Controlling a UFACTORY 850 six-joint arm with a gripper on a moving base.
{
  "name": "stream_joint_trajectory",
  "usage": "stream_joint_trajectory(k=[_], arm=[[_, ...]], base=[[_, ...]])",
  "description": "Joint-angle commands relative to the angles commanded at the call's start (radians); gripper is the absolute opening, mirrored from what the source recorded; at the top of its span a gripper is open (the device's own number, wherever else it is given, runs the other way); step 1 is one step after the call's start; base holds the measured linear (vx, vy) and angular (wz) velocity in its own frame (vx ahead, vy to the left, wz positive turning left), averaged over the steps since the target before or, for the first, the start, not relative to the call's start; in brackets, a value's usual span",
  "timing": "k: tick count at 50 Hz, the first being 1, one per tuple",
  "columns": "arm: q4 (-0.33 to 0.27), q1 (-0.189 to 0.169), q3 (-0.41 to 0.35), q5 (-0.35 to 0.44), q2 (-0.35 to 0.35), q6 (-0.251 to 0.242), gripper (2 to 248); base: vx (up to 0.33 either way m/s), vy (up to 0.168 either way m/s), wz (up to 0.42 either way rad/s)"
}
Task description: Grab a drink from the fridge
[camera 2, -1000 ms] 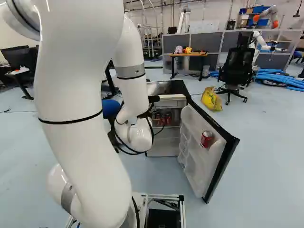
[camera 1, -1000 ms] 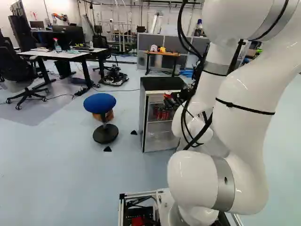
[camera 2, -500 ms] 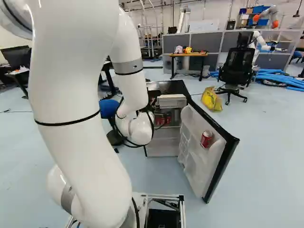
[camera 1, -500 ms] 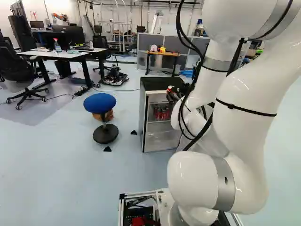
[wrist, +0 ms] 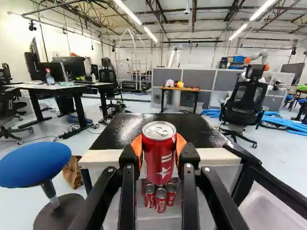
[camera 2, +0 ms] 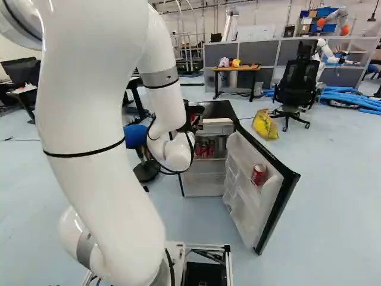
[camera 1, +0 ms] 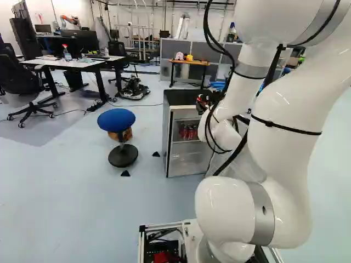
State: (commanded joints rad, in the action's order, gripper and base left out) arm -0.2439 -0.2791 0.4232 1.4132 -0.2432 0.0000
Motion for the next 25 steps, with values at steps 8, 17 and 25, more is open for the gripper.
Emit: stream_joint_trajectory(k=[8,17,25], arm=[[0.027,0.009,0.028,-0.016,-0.004,0.000,91],[0.058,0.018,0.060,-0.034,-0.010,0.000,91],[0.085,0.027,0.088,-0.050,-0.024,0.000,91]], base=[[0.000,0.000,0.000],[0.000,0.000,0.000],[0.000,0.000,0.000]])
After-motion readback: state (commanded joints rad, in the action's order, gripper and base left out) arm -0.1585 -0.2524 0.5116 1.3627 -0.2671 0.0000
